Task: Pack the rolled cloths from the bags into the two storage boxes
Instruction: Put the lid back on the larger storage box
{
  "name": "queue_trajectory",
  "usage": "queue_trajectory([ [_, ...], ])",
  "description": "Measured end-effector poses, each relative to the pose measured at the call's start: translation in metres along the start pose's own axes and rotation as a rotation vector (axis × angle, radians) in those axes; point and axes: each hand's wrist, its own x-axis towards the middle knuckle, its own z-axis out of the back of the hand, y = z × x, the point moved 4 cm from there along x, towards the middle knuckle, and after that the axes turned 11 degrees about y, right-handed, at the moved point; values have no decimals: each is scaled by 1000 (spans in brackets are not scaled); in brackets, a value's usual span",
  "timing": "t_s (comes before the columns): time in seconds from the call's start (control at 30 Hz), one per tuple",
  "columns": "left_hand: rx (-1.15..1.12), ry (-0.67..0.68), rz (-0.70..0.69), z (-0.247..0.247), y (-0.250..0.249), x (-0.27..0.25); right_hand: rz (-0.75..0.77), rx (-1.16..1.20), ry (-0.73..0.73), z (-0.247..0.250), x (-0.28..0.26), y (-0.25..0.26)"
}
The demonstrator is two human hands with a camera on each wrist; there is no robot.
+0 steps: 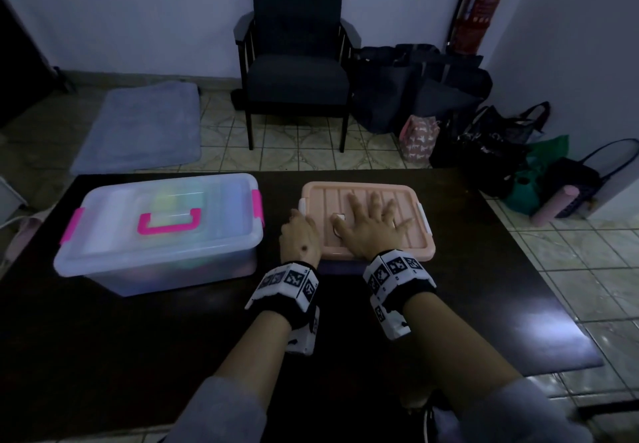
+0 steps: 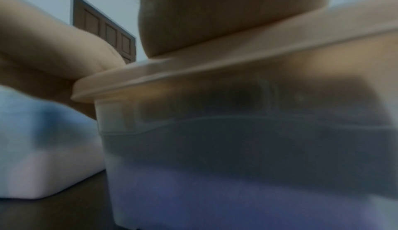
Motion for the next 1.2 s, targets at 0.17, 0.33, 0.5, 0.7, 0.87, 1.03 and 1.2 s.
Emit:
queue_trajectory([
  [0.17,214,-115,-200,32,-16,-13,-3,6,-10,-1,-1,1],
  [0.33,244,-352,37,118,34,-7,-1,13,5,2,-2,1],
  [0.5,295,-163,294,126,100,11,8,17,7,2,0,7],
  [0.7,362,-128,271,116,93,24,24,8,27,6,13,20],
  [0.87,370,-95,220,113,73,49,26,6,4,10,31,29],
  [1.03,404,-58,161,112,53,77,16,23,-32,14,55,37],
  [1.2,405,-53,153,113,41,103,8,32,-40,22,81,36],
])
